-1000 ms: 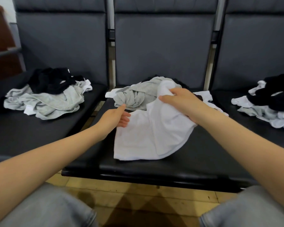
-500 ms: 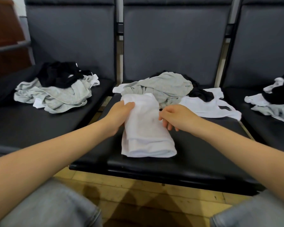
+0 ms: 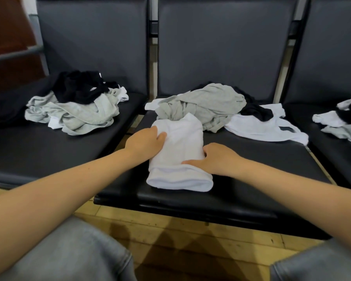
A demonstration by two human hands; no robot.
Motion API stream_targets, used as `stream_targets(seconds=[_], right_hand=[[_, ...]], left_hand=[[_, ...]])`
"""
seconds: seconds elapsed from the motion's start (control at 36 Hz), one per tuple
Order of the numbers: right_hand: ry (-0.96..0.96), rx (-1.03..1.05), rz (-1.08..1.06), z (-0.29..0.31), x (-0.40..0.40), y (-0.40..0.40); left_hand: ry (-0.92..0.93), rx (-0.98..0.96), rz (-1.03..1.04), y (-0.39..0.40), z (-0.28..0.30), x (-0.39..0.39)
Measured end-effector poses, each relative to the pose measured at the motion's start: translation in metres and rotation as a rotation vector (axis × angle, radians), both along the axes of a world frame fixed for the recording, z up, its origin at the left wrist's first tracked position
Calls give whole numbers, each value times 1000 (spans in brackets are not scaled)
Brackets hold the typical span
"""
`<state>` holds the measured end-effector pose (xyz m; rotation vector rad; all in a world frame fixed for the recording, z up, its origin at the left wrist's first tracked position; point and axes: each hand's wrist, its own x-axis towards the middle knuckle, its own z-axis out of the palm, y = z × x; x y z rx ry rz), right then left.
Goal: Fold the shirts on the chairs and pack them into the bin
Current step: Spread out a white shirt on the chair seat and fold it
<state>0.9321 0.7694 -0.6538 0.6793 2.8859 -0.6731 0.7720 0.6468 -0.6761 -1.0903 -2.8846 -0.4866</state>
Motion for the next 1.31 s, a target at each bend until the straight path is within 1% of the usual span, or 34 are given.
stream_targets(seconds=[0.08, 0.14, 0.19, 0.28, 0.31, 0.33, 0.42, 0.44, 0.47, 0.53, 0.64, 0.75, 0.78, 0.86, 0.94, 1.03, 1.08, 1.14, 1.19, 1.31], right_hand=[[102, -151, -31, -3, -2, 2], [228, -408, -76, 0, -1, 3], [361, -679, -156, 9, 2, 3], [514, -926, -199, 25, 6, 8], [548, -985, -190, 31, 8, 11], [573, -1037, -180, 38, 11, 12], [604, -1134, -168, 50, 17, 18], [604, -1158, -164, 53, 19, 20], [605, -1185, -163, 55, 20, 22], [604, -1229, -174, 56, 23, 26], [570, -1274, -199, 56, 30, 32], [596, -1224, -307, 43, 30, 28], [597, -1245, -323, 38, 30, 26], [541, -1424, -381, 18, 27, 26], [449, -1475, -442, 6, 26, 25], [385, -1518, -378, 1, 23, 21], [379, -1550, -326, 2, 21, 16], [401, -1585, -317, 5, 19, 9], [479, -1621, -312, 7, 15, 4], [777, -1695, -300, 20, 10, 3]], left_hand=[[-53, 36, -1, -1, 1, -2], [-117, 86, 0, -2, 2, -3], [-196, 180, -5, -4, 5, 0], [-323, 292, -49, -5, 13, 9], [-409, 327, -60, -4, 17, 14], [-552, 384, -73, -4, 20, 19], [-1147, 589, -178, 0, 26, 30], [-1308, 634, -210, 0, 29, 34], [-1425, 676, -232, 0, 33, 39], [-1550, 796, -232, 2, 41, 50], [-1620, 1083, -163, 6, 54, 60], [-1606, 1322, -89, 14, 62, 57], [-1604, 1357, -87, 15, 65, 56], [-1613, 1452, -75, 14, 72, 54], [-1615, 1501, -60, 15, 77, 52], [-1624, 1524, -49, 16, 79, 54], [-1633, 1525, -47, 18, 79, 58], [-1623, 1529, -43, 19, 80, 60], [-1595, 1537, -79, 19, 84, 62], [-1468, 1593, -173, 9, 96, 55]])
